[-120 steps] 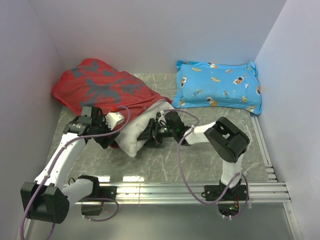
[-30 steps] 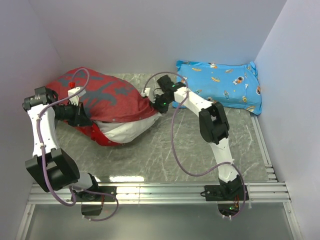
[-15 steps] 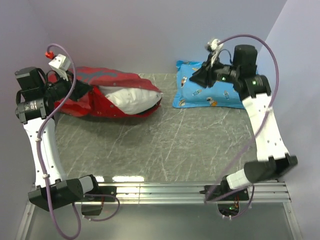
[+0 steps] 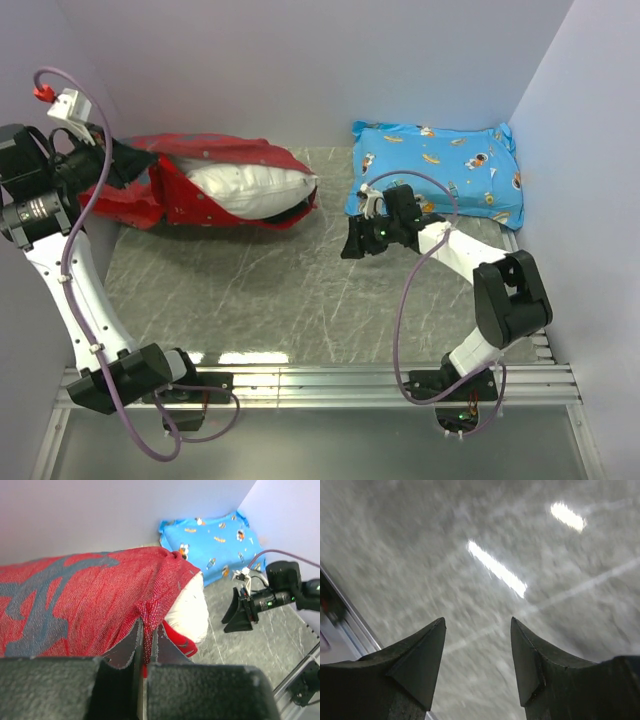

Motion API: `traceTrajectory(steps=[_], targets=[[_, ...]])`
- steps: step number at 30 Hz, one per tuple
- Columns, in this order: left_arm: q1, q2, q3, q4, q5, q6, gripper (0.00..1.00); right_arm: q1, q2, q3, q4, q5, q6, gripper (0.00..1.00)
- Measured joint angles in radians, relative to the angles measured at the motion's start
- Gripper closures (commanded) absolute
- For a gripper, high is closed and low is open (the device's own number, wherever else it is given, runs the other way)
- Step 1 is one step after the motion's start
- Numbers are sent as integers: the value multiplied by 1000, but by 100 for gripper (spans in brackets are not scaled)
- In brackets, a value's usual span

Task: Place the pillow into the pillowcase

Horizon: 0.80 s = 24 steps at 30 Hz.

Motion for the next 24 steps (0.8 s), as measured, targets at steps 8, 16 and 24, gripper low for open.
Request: traceTrajectory(steps=[8,16,24], targets=[[4,32,42,51,7,-82,100,71,53,35,404,16,323,37],[4,47,45,78,2,-132,100,74,298,278,481,66,515,37],[4,64,71,69,-11,-133,100,87,442,367,467,84,560,53]])
